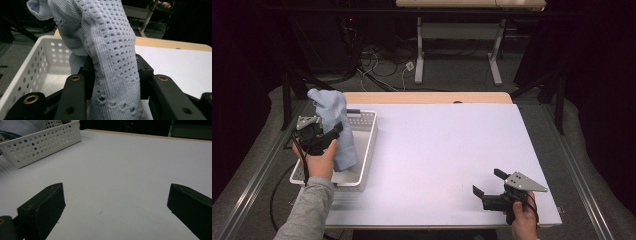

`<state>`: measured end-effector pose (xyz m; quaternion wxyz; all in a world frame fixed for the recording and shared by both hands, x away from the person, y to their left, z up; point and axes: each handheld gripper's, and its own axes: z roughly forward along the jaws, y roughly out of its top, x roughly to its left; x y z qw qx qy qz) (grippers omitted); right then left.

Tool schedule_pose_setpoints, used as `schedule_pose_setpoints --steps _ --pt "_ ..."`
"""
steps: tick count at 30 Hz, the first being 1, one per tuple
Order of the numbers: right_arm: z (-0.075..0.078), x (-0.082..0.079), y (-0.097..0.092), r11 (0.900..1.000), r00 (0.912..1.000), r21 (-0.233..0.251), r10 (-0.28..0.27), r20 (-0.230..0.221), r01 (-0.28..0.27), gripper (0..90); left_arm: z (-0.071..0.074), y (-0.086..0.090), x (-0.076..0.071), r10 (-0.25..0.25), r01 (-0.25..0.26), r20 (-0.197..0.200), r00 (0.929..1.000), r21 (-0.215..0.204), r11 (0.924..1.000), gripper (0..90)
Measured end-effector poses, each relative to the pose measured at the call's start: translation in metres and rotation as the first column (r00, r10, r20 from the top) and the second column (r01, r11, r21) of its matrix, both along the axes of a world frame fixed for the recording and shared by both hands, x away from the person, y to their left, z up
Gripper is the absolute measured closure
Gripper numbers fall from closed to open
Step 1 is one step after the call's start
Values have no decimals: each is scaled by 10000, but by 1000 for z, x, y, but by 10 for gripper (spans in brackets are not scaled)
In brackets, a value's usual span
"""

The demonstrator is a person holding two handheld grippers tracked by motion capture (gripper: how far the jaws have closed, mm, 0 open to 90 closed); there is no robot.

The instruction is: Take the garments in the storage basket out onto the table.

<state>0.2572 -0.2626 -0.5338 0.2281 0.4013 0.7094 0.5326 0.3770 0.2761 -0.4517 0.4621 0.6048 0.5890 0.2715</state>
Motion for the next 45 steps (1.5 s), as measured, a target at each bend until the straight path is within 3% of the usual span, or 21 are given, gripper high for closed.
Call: schedule_pose_setpoints --steps 13,27,35,45 --pt "0 0 0 10000 10000 -6 -10 -63 10 12 25 -1 -15 -349 348 813 9961 19 9994 624" --pt "0 0 0 10000 9999 -83 26 -103 -27 12 42 -15 -32 -1050 1082 1434 9841 -149 9940 624" --pt "0 0 0 10000 10000 -7 -28 3 28 12 52 -34 -41 -1685 1738 1771 9697 -148 9847 623" --pt "1 -1 0 10000 10000 -61 2 -50 -3 12 55 -57 -51 -2463 2562 1949 9494 -269 9663 623"
